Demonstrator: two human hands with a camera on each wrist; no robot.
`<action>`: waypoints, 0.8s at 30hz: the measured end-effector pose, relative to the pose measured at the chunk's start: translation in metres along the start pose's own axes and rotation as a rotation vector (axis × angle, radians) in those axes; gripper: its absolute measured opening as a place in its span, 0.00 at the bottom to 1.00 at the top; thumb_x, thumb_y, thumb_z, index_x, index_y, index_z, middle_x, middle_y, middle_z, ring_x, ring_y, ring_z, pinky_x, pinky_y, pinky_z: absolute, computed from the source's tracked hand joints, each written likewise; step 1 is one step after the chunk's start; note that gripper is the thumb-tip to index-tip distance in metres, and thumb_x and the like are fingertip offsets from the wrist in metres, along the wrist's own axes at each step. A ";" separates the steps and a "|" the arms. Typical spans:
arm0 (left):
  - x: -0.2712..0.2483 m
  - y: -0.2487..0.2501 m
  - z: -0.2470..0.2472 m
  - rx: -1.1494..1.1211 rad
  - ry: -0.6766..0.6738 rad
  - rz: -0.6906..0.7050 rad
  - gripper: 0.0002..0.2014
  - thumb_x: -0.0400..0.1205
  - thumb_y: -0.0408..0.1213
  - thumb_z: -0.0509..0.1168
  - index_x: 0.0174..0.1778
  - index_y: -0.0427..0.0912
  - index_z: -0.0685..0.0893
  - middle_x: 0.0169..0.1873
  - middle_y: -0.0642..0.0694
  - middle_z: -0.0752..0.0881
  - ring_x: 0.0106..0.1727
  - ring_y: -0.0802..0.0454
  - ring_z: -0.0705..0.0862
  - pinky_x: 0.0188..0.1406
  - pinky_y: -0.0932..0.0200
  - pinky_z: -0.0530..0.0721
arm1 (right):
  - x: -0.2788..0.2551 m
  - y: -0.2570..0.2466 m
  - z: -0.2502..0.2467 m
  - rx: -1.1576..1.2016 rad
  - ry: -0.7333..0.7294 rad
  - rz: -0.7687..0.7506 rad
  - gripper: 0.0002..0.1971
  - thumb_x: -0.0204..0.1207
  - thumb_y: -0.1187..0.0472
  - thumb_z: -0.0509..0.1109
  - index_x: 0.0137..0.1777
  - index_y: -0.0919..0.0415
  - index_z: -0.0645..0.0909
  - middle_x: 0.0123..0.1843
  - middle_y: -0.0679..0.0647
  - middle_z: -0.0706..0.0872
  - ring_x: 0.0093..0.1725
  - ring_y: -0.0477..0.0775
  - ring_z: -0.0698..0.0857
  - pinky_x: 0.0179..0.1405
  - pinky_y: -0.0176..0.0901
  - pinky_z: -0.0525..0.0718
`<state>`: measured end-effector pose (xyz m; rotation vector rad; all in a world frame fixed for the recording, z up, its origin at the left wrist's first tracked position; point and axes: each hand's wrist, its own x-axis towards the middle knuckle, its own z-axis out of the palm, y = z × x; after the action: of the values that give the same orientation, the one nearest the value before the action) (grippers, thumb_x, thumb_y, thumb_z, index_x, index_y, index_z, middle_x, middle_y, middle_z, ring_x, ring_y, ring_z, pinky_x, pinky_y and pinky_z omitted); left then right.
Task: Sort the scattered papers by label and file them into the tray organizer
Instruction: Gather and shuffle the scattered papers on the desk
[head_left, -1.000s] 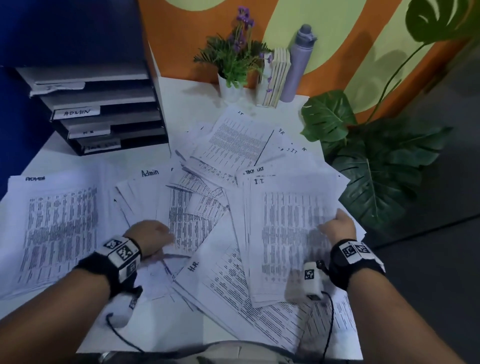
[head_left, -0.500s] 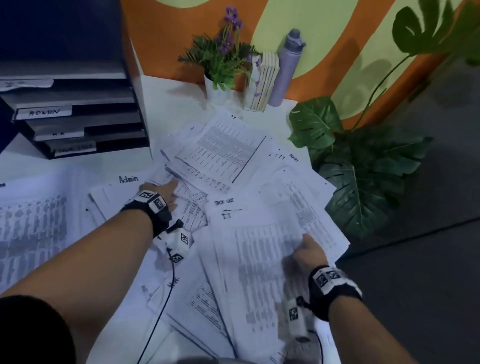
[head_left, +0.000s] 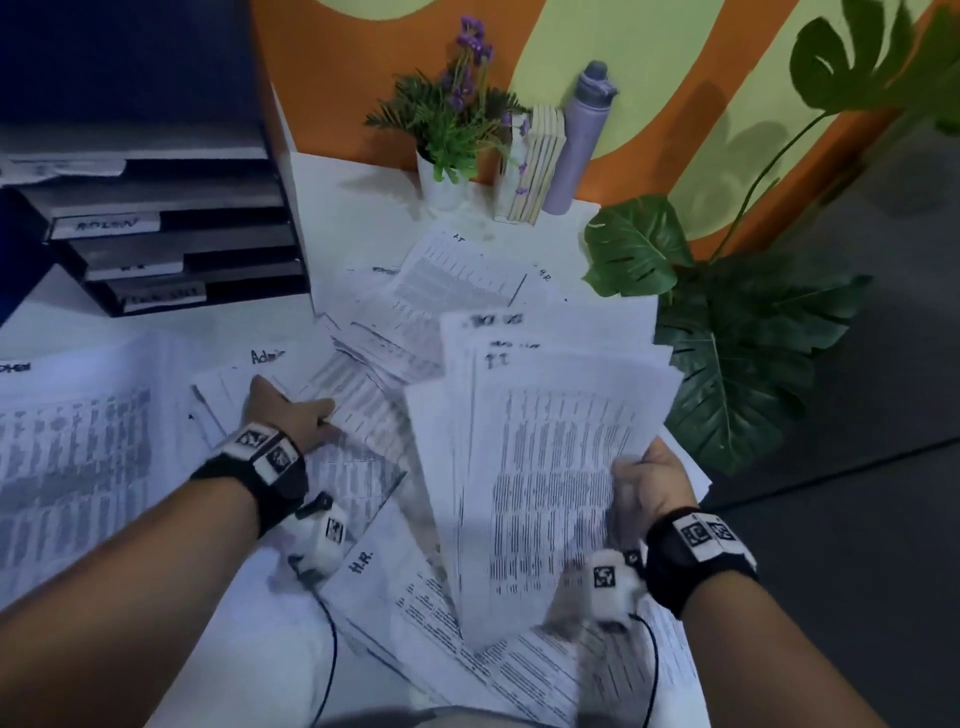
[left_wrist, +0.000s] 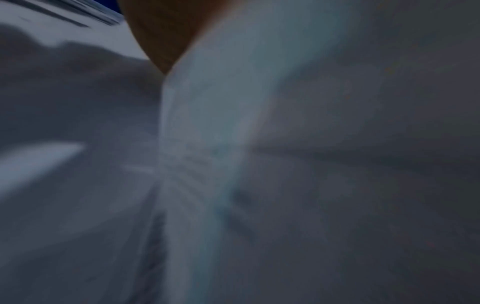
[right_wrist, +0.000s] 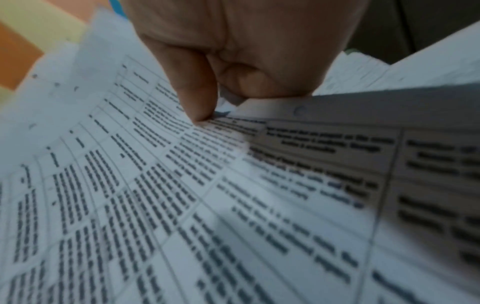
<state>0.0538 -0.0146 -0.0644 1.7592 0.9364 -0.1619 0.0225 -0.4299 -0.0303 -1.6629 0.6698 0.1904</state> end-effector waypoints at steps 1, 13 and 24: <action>-0.013 -0.008 -0.009 -0.080 -0.020 -0.021 0.40 0.49 0.43 0.85 0.51 0.40 0.71 0.47 0.33 0.85 0.46 0.38 0.88 0.45 0.37 0.89 | 0.001 -0.004 0.005 0.066 -0.005 0.025 0.23 0.73 0.86 0.56 0.52 0.58 0.79 0.43 0.53 0.82 0.37 0.50 0.81 0.39 0.36 0.82; -0.129 -0.066 -0.077 -0.260 -0.502 -0.106 0.27 0.73 0.32 0.77 0.68 0.41 0.79 0.51 0.36 0.90 0.52 0.37 0.89 0.56 0.41 0.86 | -0.009 -0.023 0.115 -0.528 -0.021 0.128 0.24 0.78 0.71 0.69 0.73 0.69 0.71 0.69 0.62 0.79 0.69 0.62 0.79 0.58 0.41 0.77; -0.054 -0.041 -0.079 0.206 -0.350 0.139 0.29 0.80 0.45 0.71 0.76 0.44 0.72 0.66 0.48 0.80 0.66 0.47 0.80 0.65 0.52 0.76 | -0.036 0.019 0.136 -0.432 -0.019 -0.012 0.09 0.79 0.64 0.67 0.56 0.69 0.79 0.50 0.67 0.85 0.46 0.61 0.84 0.51 0.57 0.86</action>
<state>-0.0354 0.0294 -0.0346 1.8992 0.5574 -0.4733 0.0158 -0.2905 -0.0589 -2.0737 0.6332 0.3619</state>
